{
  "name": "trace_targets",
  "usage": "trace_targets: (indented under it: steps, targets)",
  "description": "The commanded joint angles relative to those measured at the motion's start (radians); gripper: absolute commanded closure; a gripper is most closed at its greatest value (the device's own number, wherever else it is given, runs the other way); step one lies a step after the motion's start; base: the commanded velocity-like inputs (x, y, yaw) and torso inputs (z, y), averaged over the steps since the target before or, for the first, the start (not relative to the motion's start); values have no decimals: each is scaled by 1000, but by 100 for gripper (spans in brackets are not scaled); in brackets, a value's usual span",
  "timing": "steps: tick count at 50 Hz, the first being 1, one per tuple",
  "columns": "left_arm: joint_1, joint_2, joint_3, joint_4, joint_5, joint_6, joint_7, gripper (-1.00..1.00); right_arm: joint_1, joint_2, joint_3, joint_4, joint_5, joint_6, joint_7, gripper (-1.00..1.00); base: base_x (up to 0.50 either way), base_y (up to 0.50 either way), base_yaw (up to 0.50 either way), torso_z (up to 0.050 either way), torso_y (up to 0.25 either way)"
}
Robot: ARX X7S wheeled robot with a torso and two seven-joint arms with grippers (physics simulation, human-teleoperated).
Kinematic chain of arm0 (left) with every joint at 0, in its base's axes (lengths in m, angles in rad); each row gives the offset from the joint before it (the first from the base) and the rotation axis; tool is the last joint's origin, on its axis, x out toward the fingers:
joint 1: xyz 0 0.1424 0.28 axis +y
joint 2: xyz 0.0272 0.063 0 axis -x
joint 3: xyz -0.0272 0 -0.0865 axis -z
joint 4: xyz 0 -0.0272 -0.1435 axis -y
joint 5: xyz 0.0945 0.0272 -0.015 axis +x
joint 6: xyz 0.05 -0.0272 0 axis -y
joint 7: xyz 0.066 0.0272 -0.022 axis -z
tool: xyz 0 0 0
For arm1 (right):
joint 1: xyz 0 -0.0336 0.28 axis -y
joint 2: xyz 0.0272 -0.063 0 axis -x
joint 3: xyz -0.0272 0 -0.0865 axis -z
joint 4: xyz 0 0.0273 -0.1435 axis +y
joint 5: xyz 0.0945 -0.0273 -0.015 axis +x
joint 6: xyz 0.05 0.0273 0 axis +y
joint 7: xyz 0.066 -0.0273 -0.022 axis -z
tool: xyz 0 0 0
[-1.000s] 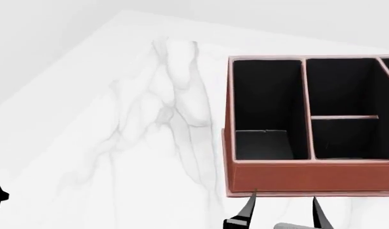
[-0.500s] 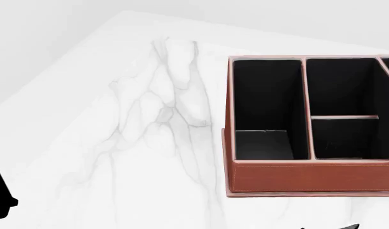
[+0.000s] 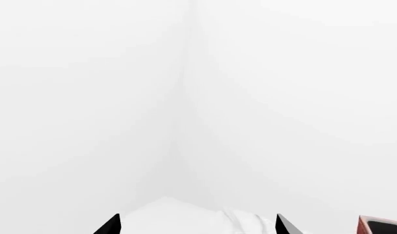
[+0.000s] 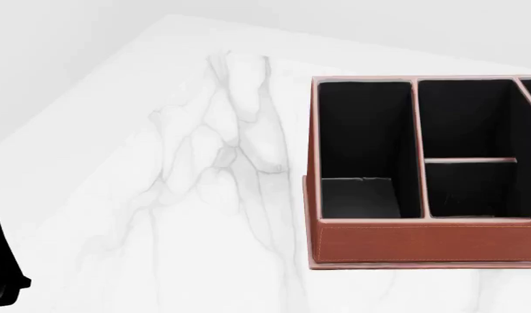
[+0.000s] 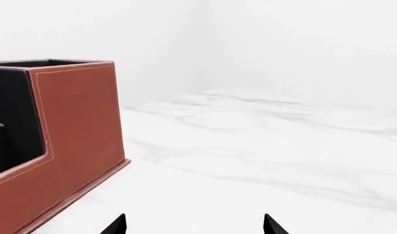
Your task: Pick up the book and place it in the left compartment of the caddy.
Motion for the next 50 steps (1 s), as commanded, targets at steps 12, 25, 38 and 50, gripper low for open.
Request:
trace_targets:
  steps: [12,25,38,50]
  targets:
    - [4,-7,8,-4,-7,9,1,-100,14,15,19,81,127,-48,15,-100,0,0,0,0,0]
    - [-2,-11,10,-4,-19,1,-5,-100,43,28,-2,141,181,-59,-23,-100,0,0,0,0,0]
    - [-3,-16,9,-3,-26,0,-11,-100,80,37,-43,219,214,-68,-77,-100,0,0,0,0,0]
    - [-2,-19,9,-5,-28,3,-14,-100,75,32,-49,265,231,-105,-69,-100,0,0,0,0,0]
